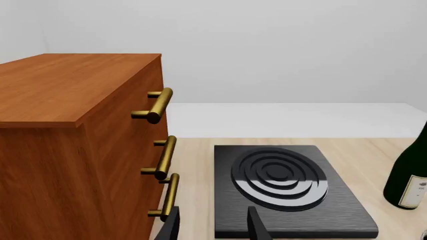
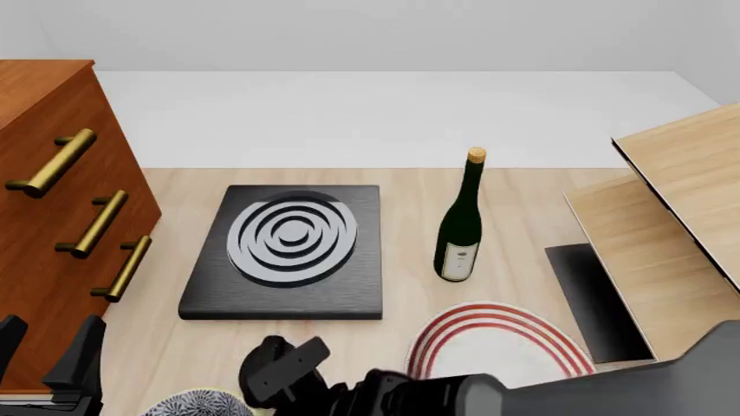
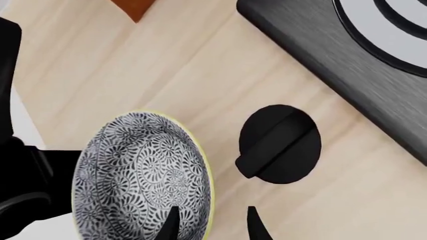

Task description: Pick up the akita bowl and put it on the plate.

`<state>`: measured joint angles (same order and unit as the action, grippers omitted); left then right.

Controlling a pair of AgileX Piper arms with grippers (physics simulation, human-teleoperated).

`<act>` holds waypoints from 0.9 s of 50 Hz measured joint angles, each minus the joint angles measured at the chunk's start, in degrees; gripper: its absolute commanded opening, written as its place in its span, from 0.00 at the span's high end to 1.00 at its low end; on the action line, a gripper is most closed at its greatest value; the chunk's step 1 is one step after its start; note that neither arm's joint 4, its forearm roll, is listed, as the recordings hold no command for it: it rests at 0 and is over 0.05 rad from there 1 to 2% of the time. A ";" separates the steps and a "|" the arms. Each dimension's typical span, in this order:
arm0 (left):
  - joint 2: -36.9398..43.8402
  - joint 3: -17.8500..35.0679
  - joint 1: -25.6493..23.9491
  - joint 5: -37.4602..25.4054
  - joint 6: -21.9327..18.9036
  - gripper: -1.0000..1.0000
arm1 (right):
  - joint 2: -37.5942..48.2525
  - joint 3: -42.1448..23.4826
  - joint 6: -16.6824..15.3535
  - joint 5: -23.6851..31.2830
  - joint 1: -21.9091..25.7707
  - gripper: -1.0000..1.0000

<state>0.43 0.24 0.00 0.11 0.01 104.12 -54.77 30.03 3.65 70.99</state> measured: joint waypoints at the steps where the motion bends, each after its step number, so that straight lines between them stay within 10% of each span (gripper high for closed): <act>1: 0.00 0.00 0.00 0.00 0.00 0.00 | 0.11 0.05 0.05 -0.16 0.03 0.00; 16: 0.00 0.00 0.00 0.00 0.00 0.00 | 0.77 0.38 0.31 -1.14 0.74 0.00; 17: 0.00 0.00 0.00 0.00 0.00 0.00 | 0.69 0.35 0.28 -1.07 0.82 1.00; 45: 0.00 0.00 0.00 0.00 0.00 0.00 | -5.14 -1.17 -3.32 3.83 -0.47 1.00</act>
<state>0.43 0.24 0.00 0.11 0.01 98.99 -55.94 26.70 7.47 70.52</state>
